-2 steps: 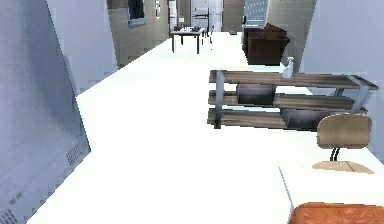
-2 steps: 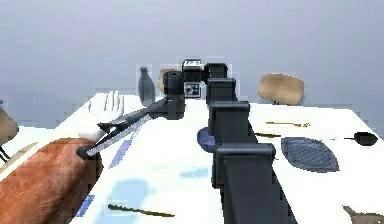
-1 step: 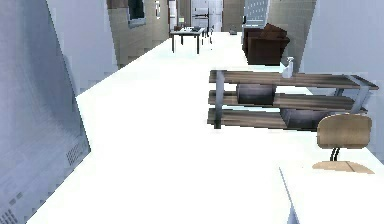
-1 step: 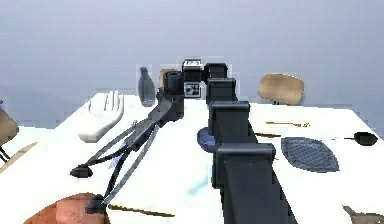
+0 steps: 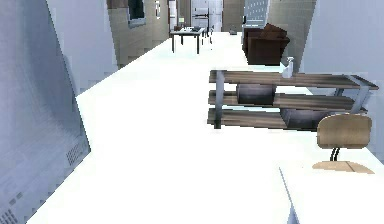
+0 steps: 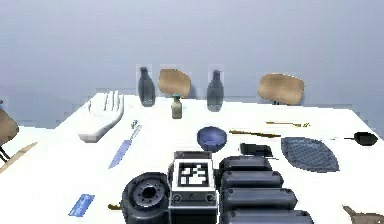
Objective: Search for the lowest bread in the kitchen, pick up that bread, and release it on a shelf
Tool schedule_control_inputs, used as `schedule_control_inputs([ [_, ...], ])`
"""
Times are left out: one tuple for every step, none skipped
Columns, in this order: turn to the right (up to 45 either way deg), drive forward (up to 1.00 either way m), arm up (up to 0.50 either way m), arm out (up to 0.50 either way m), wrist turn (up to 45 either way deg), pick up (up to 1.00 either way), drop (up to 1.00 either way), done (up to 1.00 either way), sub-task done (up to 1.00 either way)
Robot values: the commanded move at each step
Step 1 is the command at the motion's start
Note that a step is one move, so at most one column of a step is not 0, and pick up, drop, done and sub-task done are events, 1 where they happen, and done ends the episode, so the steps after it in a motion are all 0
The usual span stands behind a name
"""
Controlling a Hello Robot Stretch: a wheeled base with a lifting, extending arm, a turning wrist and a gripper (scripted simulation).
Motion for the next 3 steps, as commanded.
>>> schedule_control_inputs([
  [-45.0, 0.0, 0.0, 0.0, 0.0, 0.0, 0.0, 0.0, 0.0],
  [-36.0, 0.0, 0.0, 0.0, 0.0, 0.0, 0.0, 0.0, 0.0],
  [0.0, 0.2, 0.0, 0.0, 0.0, 0.0, 0.0, 0.0, 0.0],
])
